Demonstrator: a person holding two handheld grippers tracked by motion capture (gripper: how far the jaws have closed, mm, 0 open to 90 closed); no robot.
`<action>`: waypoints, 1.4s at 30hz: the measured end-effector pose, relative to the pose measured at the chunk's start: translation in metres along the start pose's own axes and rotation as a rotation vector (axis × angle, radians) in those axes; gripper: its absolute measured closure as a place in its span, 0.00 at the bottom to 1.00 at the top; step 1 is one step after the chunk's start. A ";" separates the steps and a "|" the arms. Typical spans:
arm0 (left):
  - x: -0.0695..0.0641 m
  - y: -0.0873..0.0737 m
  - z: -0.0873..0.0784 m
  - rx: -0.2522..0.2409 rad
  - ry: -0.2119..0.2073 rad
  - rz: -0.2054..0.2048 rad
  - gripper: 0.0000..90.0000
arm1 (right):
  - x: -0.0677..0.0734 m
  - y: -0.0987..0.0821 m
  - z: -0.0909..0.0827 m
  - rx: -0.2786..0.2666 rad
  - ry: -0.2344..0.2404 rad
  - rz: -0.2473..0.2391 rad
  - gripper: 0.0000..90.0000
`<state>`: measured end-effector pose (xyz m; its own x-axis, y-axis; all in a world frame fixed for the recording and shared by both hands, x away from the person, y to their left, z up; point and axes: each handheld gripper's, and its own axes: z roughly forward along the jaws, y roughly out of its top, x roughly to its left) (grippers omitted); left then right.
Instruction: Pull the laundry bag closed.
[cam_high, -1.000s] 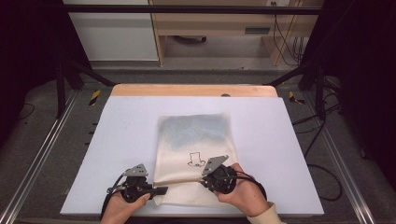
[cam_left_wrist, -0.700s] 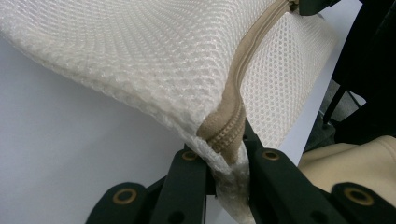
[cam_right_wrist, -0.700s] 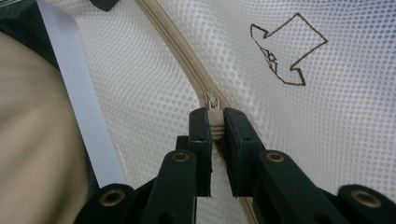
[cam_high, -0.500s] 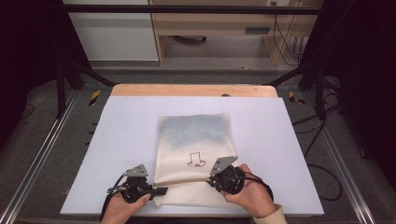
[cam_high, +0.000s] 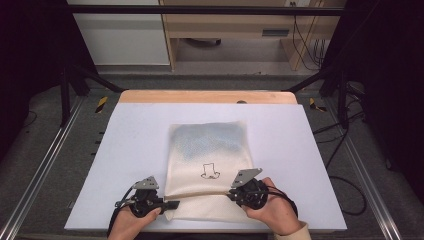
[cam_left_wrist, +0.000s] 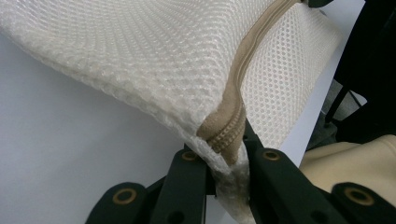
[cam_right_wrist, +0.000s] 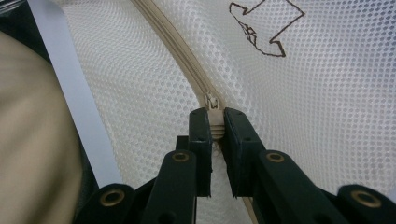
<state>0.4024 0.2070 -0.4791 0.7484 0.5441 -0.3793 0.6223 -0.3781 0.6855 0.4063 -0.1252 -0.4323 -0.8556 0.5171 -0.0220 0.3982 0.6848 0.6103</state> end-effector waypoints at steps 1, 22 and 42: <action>0.000 0.000 0.000 0.000 0.002 0.000 0.95 | 0.000 -0.001 0.000 -0.003 0.002 0.005 0.91; 0.001 0.000 0.001 0.003 0.001 -0.003 0.95 | -0.004 -0.012 -0.005 -0.016 -0.010 0.031 0.91; 0.002 0.000 0.000 0.004 0.008 -0.003 0.95 | -0.008 -0.022 -0.009 -0.019 -0.027 0.055 0.91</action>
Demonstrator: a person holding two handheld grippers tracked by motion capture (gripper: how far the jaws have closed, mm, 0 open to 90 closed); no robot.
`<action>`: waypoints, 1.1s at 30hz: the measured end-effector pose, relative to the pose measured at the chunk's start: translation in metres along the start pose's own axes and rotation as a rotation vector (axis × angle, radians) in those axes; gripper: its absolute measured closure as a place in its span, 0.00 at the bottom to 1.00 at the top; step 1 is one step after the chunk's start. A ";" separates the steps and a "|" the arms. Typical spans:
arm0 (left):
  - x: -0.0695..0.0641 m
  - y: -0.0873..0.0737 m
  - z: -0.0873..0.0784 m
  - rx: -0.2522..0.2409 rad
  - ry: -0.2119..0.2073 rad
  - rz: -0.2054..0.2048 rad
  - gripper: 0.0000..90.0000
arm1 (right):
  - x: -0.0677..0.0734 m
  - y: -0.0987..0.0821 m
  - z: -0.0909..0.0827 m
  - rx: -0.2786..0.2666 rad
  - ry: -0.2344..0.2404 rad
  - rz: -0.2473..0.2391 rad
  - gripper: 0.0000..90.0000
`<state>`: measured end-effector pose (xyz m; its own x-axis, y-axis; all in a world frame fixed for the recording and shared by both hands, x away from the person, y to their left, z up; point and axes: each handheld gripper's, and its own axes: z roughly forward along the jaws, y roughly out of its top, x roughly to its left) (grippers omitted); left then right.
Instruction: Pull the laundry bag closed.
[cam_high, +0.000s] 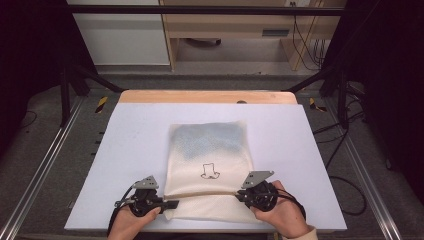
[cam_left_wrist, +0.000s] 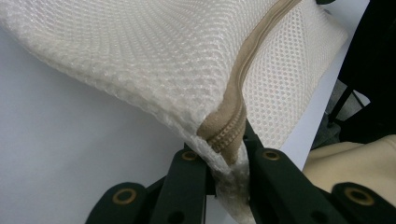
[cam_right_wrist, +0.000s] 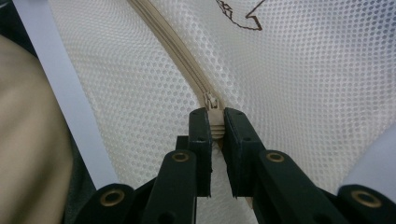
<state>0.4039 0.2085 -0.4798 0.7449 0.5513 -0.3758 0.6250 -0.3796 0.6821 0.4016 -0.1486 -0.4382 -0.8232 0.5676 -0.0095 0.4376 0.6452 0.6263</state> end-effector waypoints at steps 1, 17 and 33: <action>0.000 0.000 0.000 -0.001 0.000 -0.001 0.95 | 0.000 0.000 0.000 -0.001 -0.001 0.000 0.91; 0.000 0.001 -0.002 -0.003 0.010 0.010 0.95 | -0.004 -0.008 -0.006 -0.013 -0.025 0.015 0.91; 0.000 0.001 -0.003 -0.005 0.018 0.015 0.95 | -0.004 -0.016 -0.007 -0.019 -0.026 0.030 0.91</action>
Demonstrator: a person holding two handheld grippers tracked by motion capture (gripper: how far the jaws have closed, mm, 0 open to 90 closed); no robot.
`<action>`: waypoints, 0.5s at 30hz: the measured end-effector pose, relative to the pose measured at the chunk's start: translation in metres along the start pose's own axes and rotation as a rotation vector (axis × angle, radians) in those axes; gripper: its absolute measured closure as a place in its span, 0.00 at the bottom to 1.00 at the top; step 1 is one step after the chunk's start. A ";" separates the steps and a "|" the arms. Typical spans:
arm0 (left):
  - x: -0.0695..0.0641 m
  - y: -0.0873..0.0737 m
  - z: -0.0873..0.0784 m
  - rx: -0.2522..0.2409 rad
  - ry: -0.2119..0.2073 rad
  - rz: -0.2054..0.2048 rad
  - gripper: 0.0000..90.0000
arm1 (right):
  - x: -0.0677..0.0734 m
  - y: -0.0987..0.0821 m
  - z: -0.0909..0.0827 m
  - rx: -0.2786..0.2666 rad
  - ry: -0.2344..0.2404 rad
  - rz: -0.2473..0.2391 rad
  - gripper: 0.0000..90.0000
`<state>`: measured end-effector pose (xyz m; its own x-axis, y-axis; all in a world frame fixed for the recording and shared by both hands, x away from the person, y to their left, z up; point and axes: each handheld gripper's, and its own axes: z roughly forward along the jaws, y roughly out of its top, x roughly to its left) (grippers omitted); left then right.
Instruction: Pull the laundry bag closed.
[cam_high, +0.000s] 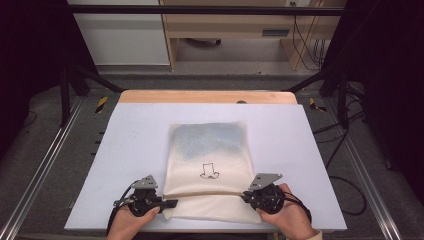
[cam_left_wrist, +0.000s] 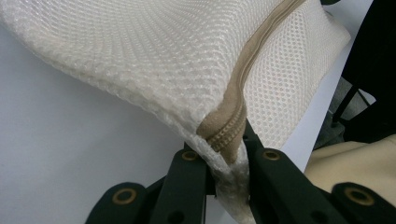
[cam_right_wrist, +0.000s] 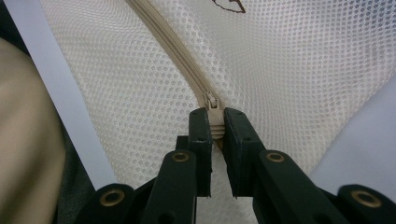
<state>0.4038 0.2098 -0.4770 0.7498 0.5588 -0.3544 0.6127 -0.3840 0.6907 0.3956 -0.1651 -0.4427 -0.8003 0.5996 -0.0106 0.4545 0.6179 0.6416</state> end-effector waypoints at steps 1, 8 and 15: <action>0.000 0.000 0.000 0.001 0.000 0.000 0.95 | 0.000 -0.001 0.000 0.001 0.000 0.003 0.91; 0.001 -0.001 0.001 0.005 -0.002 -0.003 0.95 | -0.003 -0.006 -0.002 -0.005 -0.010 0.018 0.91; 0.001 -0.001 0.001 0.005 -0.001 -0.003 0.95 | -0.003 -0.008 -0.003 -0.002 -0.007 0.022 0.91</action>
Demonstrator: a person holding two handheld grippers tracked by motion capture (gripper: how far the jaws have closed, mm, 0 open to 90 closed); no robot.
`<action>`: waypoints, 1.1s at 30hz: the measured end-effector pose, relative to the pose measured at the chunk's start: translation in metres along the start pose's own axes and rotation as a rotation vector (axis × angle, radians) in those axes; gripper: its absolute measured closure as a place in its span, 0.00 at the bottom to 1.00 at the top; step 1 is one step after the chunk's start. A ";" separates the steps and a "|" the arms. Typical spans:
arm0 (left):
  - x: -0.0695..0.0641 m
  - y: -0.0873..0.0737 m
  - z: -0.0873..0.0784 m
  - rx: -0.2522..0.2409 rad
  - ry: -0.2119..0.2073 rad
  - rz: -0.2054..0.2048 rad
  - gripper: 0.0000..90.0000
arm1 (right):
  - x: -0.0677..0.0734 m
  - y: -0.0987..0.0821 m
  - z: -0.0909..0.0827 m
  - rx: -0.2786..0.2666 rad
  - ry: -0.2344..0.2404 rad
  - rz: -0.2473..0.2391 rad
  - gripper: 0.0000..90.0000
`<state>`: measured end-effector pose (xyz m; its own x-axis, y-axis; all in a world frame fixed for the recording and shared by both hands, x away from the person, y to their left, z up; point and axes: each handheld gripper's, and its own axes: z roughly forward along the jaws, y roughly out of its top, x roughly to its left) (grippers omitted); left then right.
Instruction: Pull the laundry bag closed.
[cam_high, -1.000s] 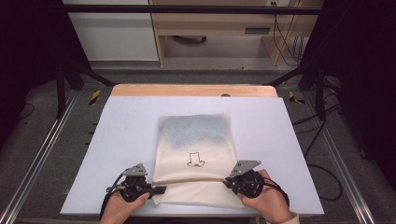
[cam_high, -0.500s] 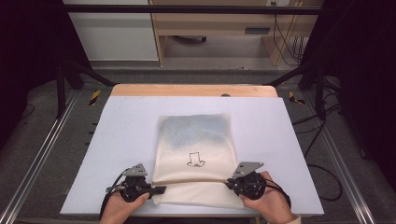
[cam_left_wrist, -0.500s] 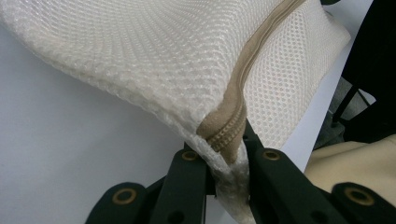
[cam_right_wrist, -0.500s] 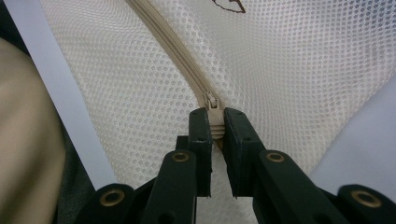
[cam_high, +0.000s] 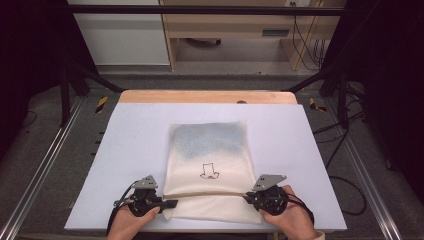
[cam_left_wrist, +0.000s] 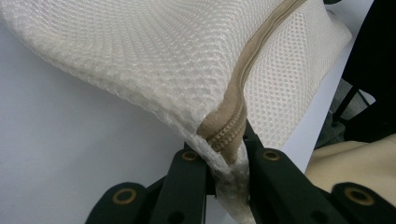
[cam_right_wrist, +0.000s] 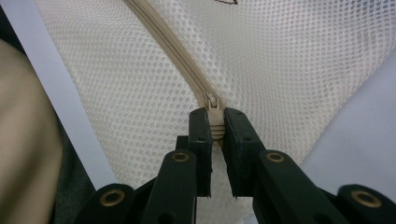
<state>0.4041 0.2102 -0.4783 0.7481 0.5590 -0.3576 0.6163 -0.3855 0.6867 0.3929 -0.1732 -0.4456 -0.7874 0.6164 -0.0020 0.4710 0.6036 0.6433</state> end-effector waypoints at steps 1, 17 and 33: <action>0.000 0.000 0.000 0.000 0.001 0.002 0.95 | -0.001 -0.001 0.000 0.000 -0.001 0.000 0.91; -0.001 0.000 0.000 0.003 -0.001 0.002 0.95 | -0.004 -0.008 -0.003 0.001 -0.014 0.018 0.91; -0.001 -0.001 0.000 0.004 0.001 0.000 0.95 | -0.003 -0.009 0.000 0.019 -0.012 0.018 0.91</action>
<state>0.4032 0.2097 -0.4788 0.7477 0.5595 -0.3576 0.6176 -0.3882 0.6840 0.3914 -0.1802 -0.4514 -0.7740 0.6332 0.0007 0.4927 0.6015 0.6289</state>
